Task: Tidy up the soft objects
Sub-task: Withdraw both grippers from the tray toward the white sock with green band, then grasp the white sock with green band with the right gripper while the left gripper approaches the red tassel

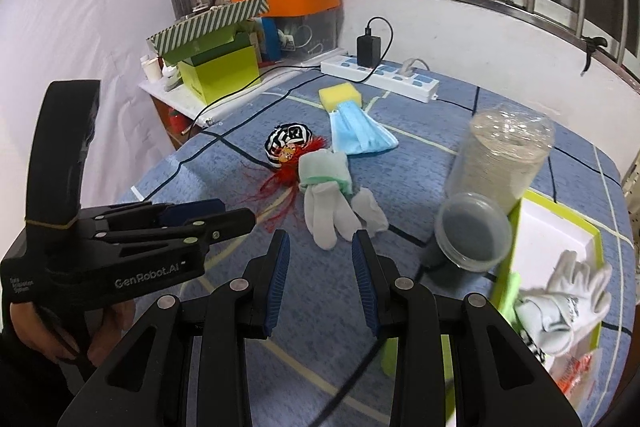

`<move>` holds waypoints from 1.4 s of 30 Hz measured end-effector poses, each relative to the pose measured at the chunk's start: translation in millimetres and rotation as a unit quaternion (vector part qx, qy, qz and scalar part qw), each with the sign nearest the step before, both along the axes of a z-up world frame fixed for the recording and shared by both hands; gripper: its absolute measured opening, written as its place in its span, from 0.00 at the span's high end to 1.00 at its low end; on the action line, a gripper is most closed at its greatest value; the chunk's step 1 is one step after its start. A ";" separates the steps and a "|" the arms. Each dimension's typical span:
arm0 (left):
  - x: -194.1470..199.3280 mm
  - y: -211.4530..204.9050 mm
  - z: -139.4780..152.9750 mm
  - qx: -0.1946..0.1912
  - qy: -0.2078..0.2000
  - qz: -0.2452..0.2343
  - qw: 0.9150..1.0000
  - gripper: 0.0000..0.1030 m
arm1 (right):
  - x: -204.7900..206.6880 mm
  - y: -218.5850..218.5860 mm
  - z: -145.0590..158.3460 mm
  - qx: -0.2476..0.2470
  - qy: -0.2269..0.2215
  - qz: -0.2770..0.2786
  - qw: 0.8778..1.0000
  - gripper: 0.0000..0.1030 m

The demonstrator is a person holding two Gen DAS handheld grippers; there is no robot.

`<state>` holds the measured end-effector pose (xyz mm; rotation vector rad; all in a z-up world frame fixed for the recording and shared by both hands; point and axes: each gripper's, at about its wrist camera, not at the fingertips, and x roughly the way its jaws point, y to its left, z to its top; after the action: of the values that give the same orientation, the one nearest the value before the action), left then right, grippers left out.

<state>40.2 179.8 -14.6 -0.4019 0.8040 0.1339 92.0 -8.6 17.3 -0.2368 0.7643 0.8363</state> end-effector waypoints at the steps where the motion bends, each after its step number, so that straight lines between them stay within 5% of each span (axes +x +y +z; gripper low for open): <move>1: -0.1 3.2 -0.9 -0.002 0.000 0.003 1.000 0.64 | 2.1 3.6 -0.7 -0.001 0.001 0.000 1.000 0.67; 36: 40.7 76.0 -31.6 -0.011 0.014 0.023 1.000 0.64 | 76.4 107.7 -78.1 -0.092 0.066 -0.062 0.992 0.68; 37: 41.2 75.5 -32.0 -0.011 0.014 0.022 1.000 0.64 | 76.9 107.5 -77.9 -0.090 0.065 -0.062 0.992 0.71; 38: 42.3 75.5 -32.1 -0.012 0.013 0.021 1.000 0.64 | 76.5 107.4 -77.5 -0.087 0.064 -0.063 0.992 0.85; 42: 46.5 73.3 -31.9 -0.016 0.010 0.016 1.000 0.64 | 73.5 102.9 -70.8 -0.067 0.059 -0.065 0.994 0.93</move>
<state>86.7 253.1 -46.5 -0.4443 0.8204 0.1547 165.5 94.2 -53.4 -0.2563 0.9382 0.6813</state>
